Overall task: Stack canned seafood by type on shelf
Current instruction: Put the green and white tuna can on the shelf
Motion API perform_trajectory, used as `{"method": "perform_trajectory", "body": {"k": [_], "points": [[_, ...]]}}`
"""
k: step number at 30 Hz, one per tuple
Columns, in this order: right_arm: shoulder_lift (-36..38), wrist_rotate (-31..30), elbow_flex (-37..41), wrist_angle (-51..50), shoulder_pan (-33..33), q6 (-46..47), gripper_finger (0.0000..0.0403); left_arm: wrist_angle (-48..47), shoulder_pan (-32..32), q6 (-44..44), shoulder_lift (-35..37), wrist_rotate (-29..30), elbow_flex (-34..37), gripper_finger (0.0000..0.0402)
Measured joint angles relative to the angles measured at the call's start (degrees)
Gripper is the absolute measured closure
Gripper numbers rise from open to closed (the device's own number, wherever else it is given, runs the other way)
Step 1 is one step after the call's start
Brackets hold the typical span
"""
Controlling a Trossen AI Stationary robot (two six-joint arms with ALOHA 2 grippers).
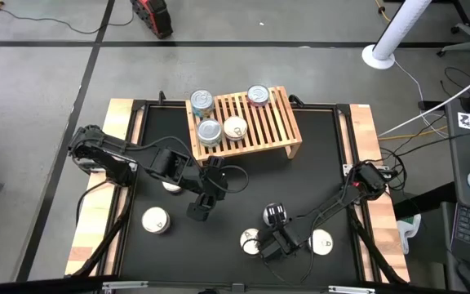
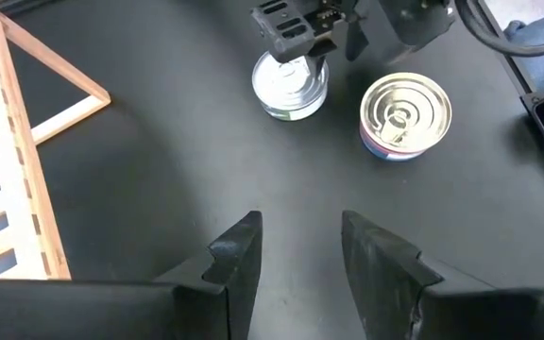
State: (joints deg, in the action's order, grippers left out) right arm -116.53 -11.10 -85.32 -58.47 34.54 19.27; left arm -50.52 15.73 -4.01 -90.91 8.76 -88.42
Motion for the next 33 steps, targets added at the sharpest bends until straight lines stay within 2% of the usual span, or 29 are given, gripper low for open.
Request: {"method": "perform_trajectory", "body": {"k": [5, 23, 33], "points": [[0.0, -0.5, 0.0, -0.1, -0.6, 0.0, 0.0190, -0.3, 0.4, -0.9, 0.1, 0.0, 0.0, 0.0260], [0.0, -1.9, -0.1, -0.1, -2.0, 4.5, 0.0393, -1.7, 0.9, -4.2, 4.7, 0.3, 0.0, 0.0260], [0.0, -1.8, -0.1, -0.2, -2.0, 4.9, 0.0400, -1.6, 0.8, -5.0, 7.0, 0.7, 0.0, 0.0260]]}}
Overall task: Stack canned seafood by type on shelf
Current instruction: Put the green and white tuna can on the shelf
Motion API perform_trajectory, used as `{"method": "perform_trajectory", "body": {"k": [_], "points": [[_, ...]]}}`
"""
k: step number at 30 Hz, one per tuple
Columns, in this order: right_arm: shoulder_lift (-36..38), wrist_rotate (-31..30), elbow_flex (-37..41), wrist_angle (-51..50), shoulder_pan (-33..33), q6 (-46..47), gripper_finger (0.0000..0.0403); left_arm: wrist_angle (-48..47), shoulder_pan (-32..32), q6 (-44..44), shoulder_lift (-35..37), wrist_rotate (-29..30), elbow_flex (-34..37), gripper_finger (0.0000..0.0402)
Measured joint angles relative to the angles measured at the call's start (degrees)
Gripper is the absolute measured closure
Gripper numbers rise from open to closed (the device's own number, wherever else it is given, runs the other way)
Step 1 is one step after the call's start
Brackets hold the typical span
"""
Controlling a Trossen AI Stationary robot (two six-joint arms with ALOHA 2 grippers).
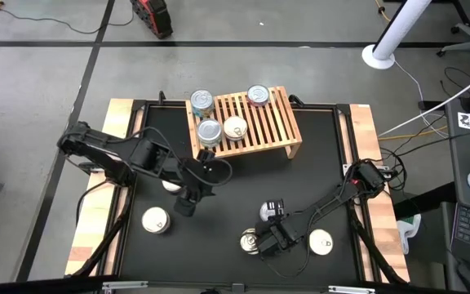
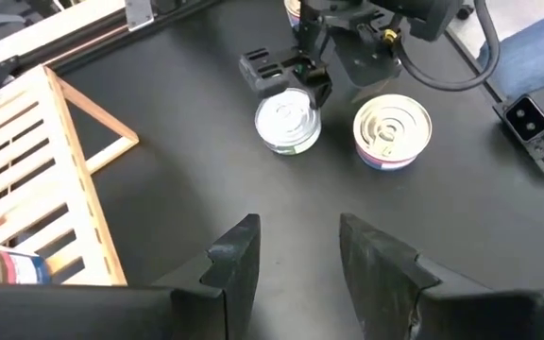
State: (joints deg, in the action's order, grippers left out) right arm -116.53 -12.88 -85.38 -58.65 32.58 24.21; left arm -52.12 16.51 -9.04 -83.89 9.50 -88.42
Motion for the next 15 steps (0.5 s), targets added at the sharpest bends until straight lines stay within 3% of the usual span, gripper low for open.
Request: {"method": "perform_trajectory", "body": {"k": [15], "points": [[-0.1, -0.8, -4.7, -8.7, 0.0, -0.1, 0.0402, -1.4, -0.1, -0.2, 1.4, 1.3, 0.0, 0.0261]]}}
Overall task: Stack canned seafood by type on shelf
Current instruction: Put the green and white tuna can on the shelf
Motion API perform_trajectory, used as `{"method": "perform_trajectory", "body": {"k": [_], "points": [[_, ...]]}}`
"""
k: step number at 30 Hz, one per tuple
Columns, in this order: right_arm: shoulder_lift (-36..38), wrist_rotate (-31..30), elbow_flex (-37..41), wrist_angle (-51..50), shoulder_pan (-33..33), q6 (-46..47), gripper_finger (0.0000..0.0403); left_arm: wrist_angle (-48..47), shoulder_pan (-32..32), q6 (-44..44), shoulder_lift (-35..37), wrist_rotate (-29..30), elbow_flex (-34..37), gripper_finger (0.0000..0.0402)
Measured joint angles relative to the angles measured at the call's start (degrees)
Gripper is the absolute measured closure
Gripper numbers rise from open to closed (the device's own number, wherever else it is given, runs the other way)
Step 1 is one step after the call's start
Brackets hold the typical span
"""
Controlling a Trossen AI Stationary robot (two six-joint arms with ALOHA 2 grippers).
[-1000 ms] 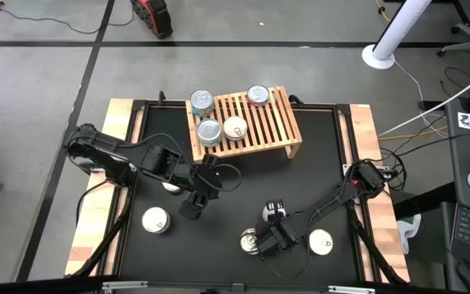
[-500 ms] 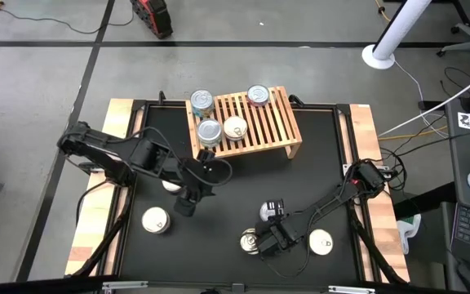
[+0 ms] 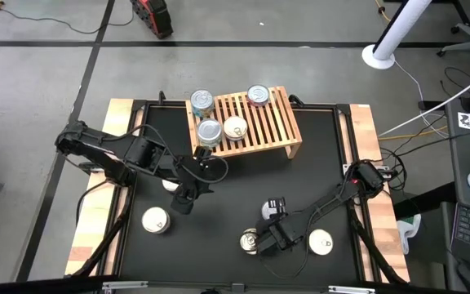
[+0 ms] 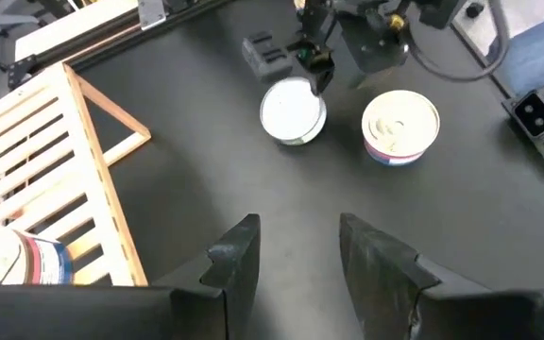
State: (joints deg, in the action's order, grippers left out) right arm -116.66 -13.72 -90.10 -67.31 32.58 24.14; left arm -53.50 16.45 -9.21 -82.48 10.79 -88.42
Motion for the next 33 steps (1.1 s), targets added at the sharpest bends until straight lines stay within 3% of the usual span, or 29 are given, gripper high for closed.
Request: {"method": "perform_trajectory", "body": {"k": [19, 33], "points": [[0.0, -3.4, -8.4, -11.6, 0.0, -0.5, 0.0403, -0.4, 0.0, -1.4, 0.0, 0.1, 0.0, 0.0261], [0.1, -8.3, -20.2, -22.8, -0.6, -0.6, 0.0403, -1.5, 0.0, -2.8, 0.0, 0.1, 0.0, 0.0261]]}}
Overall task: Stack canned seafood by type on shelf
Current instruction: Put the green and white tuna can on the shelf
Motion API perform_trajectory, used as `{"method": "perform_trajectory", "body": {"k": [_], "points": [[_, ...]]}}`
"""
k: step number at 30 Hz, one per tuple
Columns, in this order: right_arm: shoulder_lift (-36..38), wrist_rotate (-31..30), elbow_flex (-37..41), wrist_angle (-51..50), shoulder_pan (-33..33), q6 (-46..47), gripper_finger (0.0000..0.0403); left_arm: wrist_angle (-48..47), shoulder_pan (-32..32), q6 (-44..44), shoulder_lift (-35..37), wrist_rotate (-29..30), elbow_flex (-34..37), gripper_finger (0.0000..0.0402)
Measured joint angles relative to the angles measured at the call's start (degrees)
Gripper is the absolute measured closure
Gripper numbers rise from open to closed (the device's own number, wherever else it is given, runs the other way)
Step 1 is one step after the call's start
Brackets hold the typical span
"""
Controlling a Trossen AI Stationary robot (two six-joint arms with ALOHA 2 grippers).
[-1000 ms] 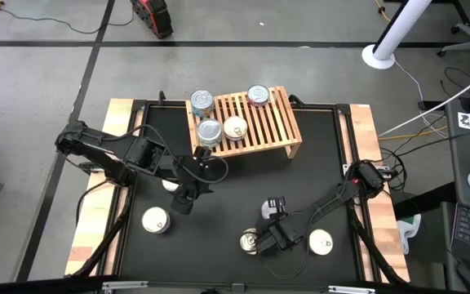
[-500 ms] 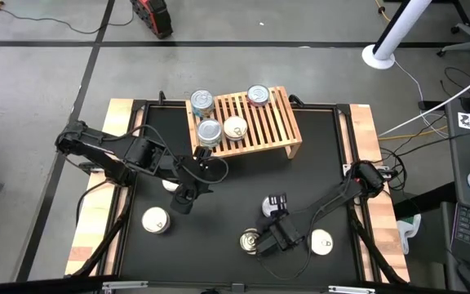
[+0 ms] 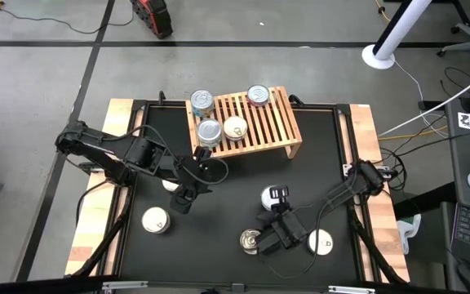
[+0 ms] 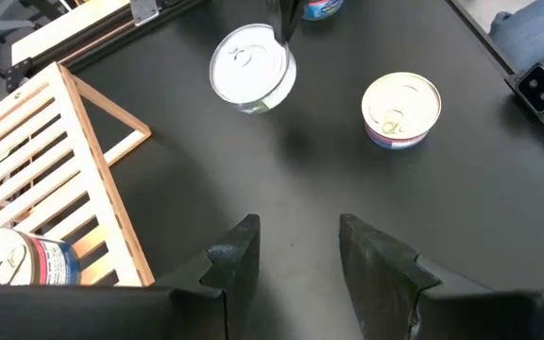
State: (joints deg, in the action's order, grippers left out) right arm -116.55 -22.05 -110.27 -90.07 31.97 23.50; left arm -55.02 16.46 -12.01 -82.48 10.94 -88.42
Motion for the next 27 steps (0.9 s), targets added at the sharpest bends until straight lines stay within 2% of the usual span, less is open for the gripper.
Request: {"method": "perform_trajectory", "body": {"k": [7, 14, 27], "points": [[2.0, -1.5, -3.5, 0.1, -2.8, -4.3, 0.0403, 0.0, 0.0, 0.0, 0.0, 0.0, 0.0, 0.0261], [6.2, -3.3, -3.5, 0.0, -7.3, -7.7, 0.0403, 0.0, 0.0, -0.6, 0.0, 0.0, 0.0, 0.0261], [11.5, -7.3, -3.5, 0.0, -19.7, -19.7, 0.0403, 0.0, 0.0, -2.3, 0.0, 0.0, 0.0, 0.0261]]}}
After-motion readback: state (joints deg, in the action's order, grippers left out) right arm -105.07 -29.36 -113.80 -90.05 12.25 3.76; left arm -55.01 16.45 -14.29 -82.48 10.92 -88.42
